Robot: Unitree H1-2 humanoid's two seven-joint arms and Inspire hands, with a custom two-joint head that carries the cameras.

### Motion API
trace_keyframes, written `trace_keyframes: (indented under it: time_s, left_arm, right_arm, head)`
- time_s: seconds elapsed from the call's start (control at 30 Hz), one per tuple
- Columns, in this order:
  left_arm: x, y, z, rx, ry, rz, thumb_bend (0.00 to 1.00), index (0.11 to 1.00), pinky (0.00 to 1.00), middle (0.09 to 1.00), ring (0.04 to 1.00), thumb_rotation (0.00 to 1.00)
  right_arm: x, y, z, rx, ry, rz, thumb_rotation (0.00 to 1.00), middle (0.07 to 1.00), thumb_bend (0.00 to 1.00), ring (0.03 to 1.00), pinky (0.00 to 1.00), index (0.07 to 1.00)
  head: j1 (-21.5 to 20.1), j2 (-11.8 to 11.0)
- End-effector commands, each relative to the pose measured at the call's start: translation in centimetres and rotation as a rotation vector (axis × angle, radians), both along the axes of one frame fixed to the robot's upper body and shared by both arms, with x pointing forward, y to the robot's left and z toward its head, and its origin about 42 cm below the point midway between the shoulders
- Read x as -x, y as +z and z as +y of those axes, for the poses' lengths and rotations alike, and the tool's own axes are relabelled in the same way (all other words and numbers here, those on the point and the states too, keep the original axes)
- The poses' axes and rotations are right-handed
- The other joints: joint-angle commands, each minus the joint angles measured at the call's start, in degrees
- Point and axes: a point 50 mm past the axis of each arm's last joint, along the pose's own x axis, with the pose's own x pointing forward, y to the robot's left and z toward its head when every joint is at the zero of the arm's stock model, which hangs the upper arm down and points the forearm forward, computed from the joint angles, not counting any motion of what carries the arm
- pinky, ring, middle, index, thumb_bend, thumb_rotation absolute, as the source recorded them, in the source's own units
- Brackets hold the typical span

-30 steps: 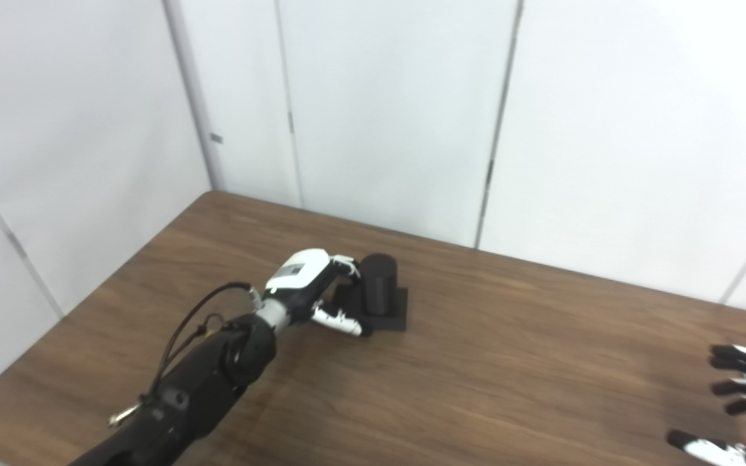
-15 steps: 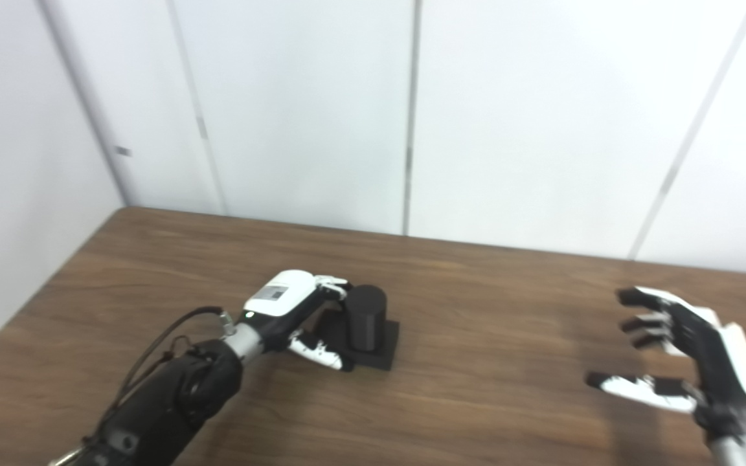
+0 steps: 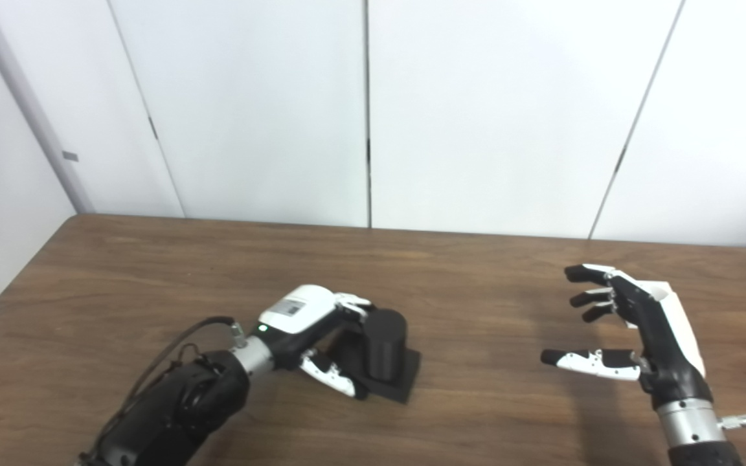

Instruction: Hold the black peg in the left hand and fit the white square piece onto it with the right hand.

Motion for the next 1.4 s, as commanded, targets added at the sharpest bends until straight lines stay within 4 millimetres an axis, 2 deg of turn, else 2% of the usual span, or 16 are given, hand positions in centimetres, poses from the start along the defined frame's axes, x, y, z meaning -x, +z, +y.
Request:
trace_keyframes:
  time_s: [0.0, 0.2, 0.33, 0.53, 0.7, 0.87, 1.03, 1.17, 1.37]
  left_arm:
    - [1.0, -2.1, -1.6, -0.115, -0.092, 0.054, 0.52, 0.489, 0.87, 0.86, 0.888, 0.07]
    - [0.8, -2.8, -3.1, -0.227, -0.142, 0.054, 0.52, 0.49, 0.87, 0.867, 0.894, 0.07]
    - [0.8, -3.1, -3.7, -0.299, -0.178, 0.018, 0.52, 0.49, 0.84, 0.855, 0.874, 0.07]
    - [0.7, -2.8, -2.7, -0.338, -0.177, -0.013, 0.52, 0.489, 0.83, 0.839, 0.861, 0.07]
    - [0.8, -2.5, -1.8, -0.334, -0.169, -0.015, 0.52, 0.49, 0.85, 0.86, 0.877, 0.07]
    - [1.1, -2.6, -1.4, -0.338, -0.17, -0.02, 0.52, 0.49, 0.84, 0.852, 0.87, 0.07]
    - [1.4, -2.5, -1.0, -0.354, -0.172, -0.017, 0.52, 0.491, 0.82, 0.845, 0.853, 0.07]
    - [1.5, -2.7, -0.4, -0.341, -0.178, -0.026, 0.52, 0.49, 0.79, 0.833, 0.831, 0.07]
    - [1.6, -2.6, -0.1, -0.324, -0.177, -0.03, 0.52, 0.49, 0.77, 0.82, 0.814, 0.06]
  right_arm:
    - [-0.5, 2.0, 0.4, 0.01, 0.014, -0.101, 0.0, 0.732, 0.54, 0.603, 0.5, 0.704]
    - [-0.4, 2.1, 0.5, 0.012, 0.017, -0.105, 0.0, 0.733, 0.53, 0.605, 0.5, 0.707]
    - [-0.5, 2.1, 0.8, 0.014, 0.016, -0.106, 0.0, 0.725, 0.55, 0.603, 0.51, 0.704]
    - [-1.0, 3.6, 0.4, 0.101, 0.049, -0.073, 0.0, 0.757, 0.61, 0.662, 0.56, 0.732]
    - [-1.9, 6.5, -1.2, 0.282, 0.066, -0.005, 0.08, 0.799, 0.71, 0.719, 0.6, 0.783]
    - [-3.4, 9.2, -2.7, 0.445, 0.064, 0.036, 0.09, 0.825, 0.76, 0.751, 0.61, 0.791]
    - [-5.1, 10.7, -3.9, 0.624, 0.079, 0.097, 0.09, 0.874, 0.84, 0.796, 0.61, 0.821]
    - [-6.6, 11.6, -4.3, 0.839, 0.003, 0.139, 0.11, 0.91, 0.86, 0.848, 0.68, 0.837]
    - [-9.5, 12.8, -5.1, 1.083, -0.119, 0.206, 0.11, 0.963, 0.86, 0.952, 0.86, 0.864]
  head:
    - [-0.2, 0.1]
    - [-2.6, 0.1]
    - [-6.6, -0.6]
    - [-12.2, -2.2]
    - [-15.6, -3.5]
    - [-20.3, -5.7]
    - [-23.0, -7.4]
    - [-24.7, -8.7]
    - [-25.9, -9.1]
